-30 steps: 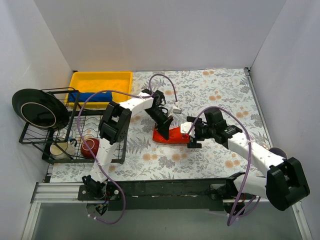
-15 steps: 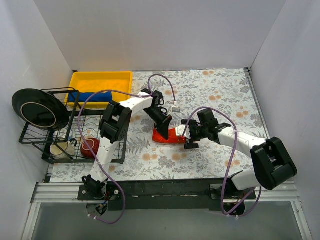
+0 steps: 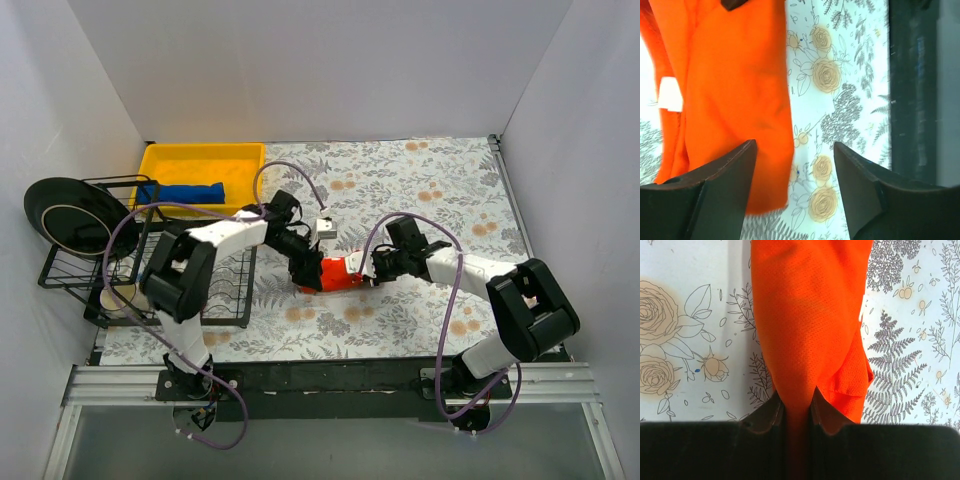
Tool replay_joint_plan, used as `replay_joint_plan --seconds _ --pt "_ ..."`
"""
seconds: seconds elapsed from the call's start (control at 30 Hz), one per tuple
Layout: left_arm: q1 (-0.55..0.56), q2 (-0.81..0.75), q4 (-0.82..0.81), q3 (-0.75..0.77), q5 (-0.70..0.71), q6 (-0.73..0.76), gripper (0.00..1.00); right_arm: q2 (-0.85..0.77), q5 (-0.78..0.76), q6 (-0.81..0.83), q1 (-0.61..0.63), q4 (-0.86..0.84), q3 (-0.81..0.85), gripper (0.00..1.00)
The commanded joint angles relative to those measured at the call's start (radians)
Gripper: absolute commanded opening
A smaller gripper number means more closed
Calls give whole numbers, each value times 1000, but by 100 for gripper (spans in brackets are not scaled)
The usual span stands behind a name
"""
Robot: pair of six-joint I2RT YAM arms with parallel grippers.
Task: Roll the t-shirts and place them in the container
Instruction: Roll the T-shirt to the center of the board.
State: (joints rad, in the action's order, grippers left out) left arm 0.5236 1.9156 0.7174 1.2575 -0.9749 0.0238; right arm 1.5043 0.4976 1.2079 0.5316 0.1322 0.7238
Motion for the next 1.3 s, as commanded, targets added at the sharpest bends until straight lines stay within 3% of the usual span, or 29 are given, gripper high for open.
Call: replay_joint_plan --seconds 0.0,0.13,0.4,0.63,0.7,0.73,0.87,0.97,1.1,1.27 --pt "33 -184 -398 -161 178 79 63 13 -39 -19 -5 60 22 11" --pt "44 -223 -512 -236 219 109 64 37 -36 -66 -5 96 40 10" --pt "76 -260 -544 -331 258 246 64 88 -19 -139 -12 155 98 9" --pt "113 -262 -616 -454 392 387 64 105 -8 -137 -18 187 112 10" --pt "115 -248 -624 -468 430 392 61 115 -5 -131 -22 204 115 10" --pt "116 -244 -618 -468 442 393 54 117 -7 -128 -22 208 120 10" --pt "113 -234 -427 -393 463 331 25 146 13 -134 -48 274 167 9" --pt "76 -208 -229 -253 378 257 7 175 48 -149 -79 369 219 9" --pt "3 -133 11 -71 201 163 0 198 94 -125 -116 504 281 9" --pt "-60 86 438 224 44 208 0 280 170 -67 -159 780 393 10"
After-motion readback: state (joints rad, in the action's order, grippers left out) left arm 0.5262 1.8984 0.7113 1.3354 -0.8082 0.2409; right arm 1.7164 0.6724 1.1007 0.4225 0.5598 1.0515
